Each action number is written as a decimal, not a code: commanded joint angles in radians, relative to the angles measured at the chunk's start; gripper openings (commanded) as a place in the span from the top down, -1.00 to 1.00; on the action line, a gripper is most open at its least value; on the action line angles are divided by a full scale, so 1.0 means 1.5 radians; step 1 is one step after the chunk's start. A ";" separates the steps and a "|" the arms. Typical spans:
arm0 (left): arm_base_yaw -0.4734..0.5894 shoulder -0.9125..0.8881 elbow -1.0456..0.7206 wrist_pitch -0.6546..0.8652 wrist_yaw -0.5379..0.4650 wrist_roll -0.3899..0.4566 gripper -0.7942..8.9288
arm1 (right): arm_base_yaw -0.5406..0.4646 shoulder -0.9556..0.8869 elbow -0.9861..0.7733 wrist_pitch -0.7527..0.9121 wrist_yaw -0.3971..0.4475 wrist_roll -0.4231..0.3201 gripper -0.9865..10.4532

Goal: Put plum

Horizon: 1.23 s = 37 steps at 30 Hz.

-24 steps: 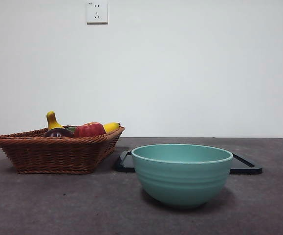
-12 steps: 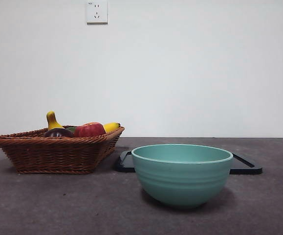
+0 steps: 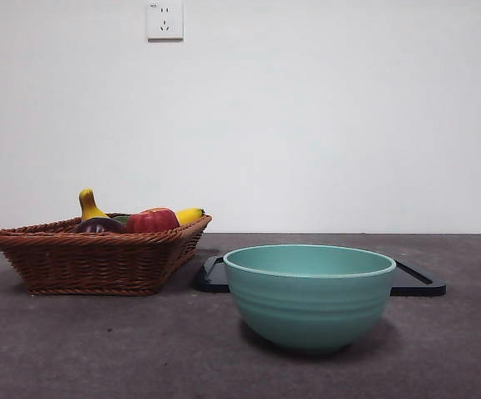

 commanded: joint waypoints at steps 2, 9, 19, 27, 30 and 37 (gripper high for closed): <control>0.002 -0.001 -0.014 -0.006 -0.001 -0.002 0.82 | 0.004 0.002 0.011 0.007 0.003 -0.023 0.82; 0.002 -0.002 -0.014 -0.006 -0.001 -0.002 0.82 | -0.120 -0.050 -0.002 0.131 0.021 -0.112 0.82; 0.002 -0.002 -0.014 -0.006 -0.001 -0.002 0.82 | -0.382 -0.202 -0.207 0.421 0.023 -0.168 0.82; 0.002 -0.002 -0.014 -0.006 -0.001 -0.002 0.82 | -0.432 -0.345 -0.447 0.637 0.074 -0.168 0.82; 0.002 -0.002 -0.014 -0.006 -0.001 -0.002 0.82 | -0.427 -0.394 -0.519 0.680 0.076 -0.165 0.82; 0.002 -0.002 -0.014 -0.006 -0.001 -0.002 0.82 | -0.414 -0.472 -0.630 0.715 0.089 -0.158 0.82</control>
